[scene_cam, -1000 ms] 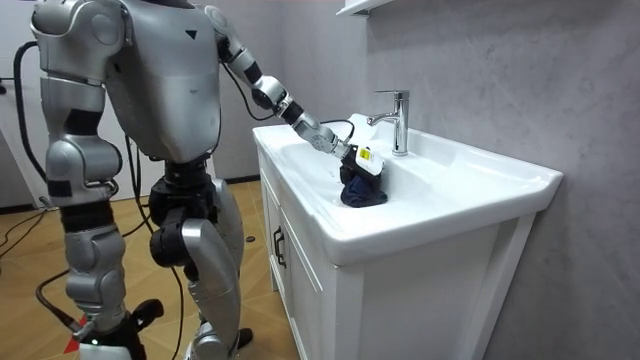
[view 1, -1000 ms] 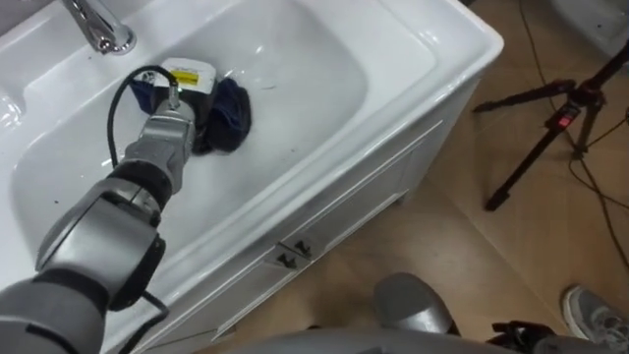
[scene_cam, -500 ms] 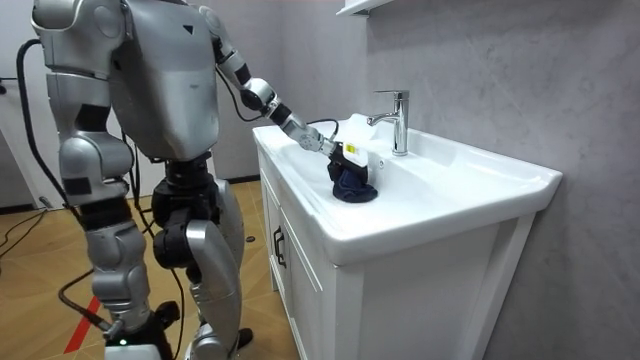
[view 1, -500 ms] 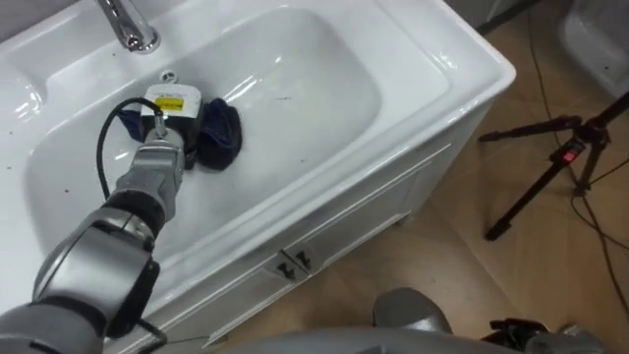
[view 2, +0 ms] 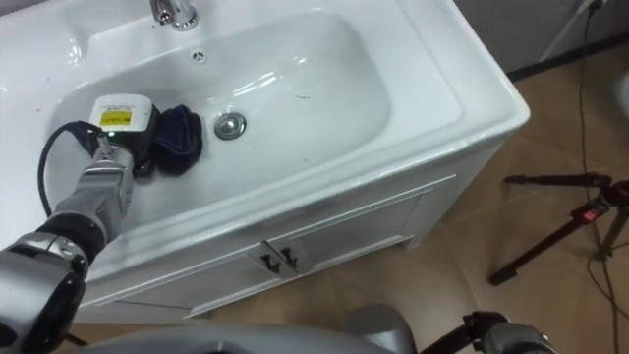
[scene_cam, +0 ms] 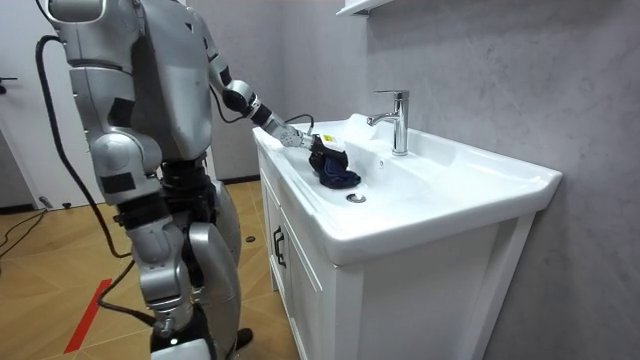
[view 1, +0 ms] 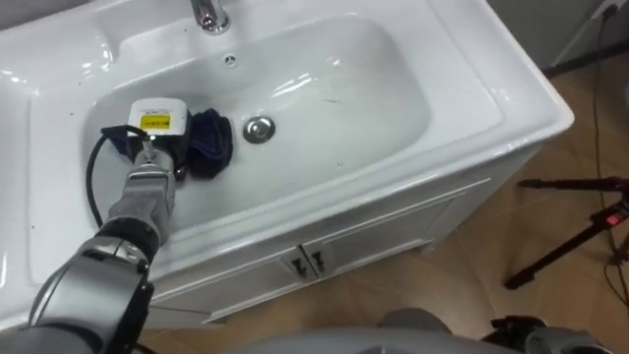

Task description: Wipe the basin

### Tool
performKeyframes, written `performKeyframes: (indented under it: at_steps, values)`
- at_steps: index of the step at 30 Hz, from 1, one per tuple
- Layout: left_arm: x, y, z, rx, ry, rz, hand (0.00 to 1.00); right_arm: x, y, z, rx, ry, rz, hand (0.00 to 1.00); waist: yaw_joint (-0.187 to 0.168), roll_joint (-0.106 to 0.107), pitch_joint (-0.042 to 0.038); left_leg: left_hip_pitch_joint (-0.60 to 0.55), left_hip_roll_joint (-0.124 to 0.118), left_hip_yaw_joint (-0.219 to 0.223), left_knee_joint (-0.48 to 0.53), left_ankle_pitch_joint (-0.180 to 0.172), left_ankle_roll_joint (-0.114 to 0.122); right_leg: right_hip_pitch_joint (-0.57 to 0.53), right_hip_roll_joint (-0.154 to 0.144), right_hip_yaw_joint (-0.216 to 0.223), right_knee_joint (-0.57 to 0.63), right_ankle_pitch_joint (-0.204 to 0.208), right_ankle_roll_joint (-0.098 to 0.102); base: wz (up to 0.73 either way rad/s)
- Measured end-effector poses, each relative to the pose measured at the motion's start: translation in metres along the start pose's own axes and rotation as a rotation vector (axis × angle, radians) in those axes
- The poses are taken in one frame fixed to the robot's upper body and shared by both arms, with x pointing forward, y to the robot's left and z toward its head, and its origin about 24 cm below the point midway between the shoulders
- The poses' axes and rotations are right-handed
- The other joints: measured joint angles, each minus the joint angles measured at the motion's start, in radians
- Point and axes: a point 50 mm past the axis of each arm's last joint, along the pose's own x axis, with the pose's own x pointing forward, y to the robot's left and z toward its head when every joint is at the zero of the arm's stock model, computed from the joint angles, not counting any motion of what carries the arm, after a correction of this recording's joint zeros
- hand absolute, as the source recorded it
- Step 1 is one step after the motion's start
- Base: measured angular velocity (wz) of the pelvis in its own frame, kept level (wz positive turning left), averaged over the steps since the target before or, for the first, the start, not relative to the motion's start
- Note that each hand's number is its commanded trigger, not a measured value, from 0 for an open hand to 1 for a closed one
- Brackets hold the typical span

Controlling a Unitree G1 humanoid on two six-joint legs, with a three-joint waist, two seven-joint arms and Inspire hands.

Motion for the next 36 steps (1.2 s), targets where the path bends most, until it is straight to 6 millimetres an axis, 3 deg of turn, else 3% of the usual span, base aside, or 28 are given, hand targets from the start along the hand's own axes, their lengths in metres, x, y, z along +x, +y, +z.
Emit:
performKeyframes:
  at_steps: [4,11,18,28,30,32,36]
  values:
    - [0.001,0.003,0.001,0.007,-0.008,0.026,1.00,0.000,0.000,0.005,-0.038,-0.008,0.001,0.00,0.014,-0.006,-0.0011,-0.018,0.007,-0.023,0.005,0.004,-0.007,0.008,0.007,-0.027,-0.020,0.007,-0.008,0.16]
    - [-0.001,0.008,0.002,-0.036,-0.015,0.094,1.00,-0.001,-0.001,0.008,-0.059,-0.014,0.008,0.00,0.085,-0.009,-0.0029,-0.035,0.018,-0.035,0.010,0.010,-0.015,-0.003,0.015,-0.043,-0.020,0.007,-0.023,0.03]
    - [-0.006,0.003,0.002,-0.043,-0.015,0.112,1.00,-0.001,-0.001,0.015,-0.065,-0.031,0.007,0.00,0.100,-0.017,-0.0080,-0.026,0.025,-0.052,0.008,0.012,-0.019,0.020,0.022,-0.067,-0.036,0.011,-0.031,0.05]
    - [-0.007,0.001,0.001,-0.040,-0.015,0.109,1.00,0.000,0.005,0.012,0.010,-0.026,0.044,0.00,0.087,-0.021,-0.0053,-0.012,0.025,-0.052,-0.003,0.016,-0.026,0.037,0.021,-0.078,-0.052,0.010,-0.032,0.02]
    - [-0.007,0.001,0.001,-0.038,-0.013,0.108,1.00,0.000,0.007,0.010,0.046,-0.033,0.057,0.00,0.084,-0.022,0.0012,0.004,0.025,-0.052,-0.015,0.018,-0.028,0.049,0.018,-0.078,-0.052,0.010,-0.033,0.03]
    - [-0.008,0.000,0.001,-0.035,-0.010,0.107,1.00,0.000,0.008,0.010,0.046,-0.039,0.058,0.00,0.079,-0.021,0.0024,0.004,0.024,-0.052,-0.014,0.018,-0.028,0.046,0.016,-0.076,-0.054,0.010,-0.032,0.00]
    - [-0.008,0.000,0.001,-0.026,-0.005,0.113,1.00,0.000,0.008,0.009,0.049,-0.045,0.059,0.00,0.053,-0.007,0.0129,-0.002,0.022,-0.052,-0.012,0.018,-0.028,0.040,0.013,-0.080,-0.051,0.009,-0.030,0.03]
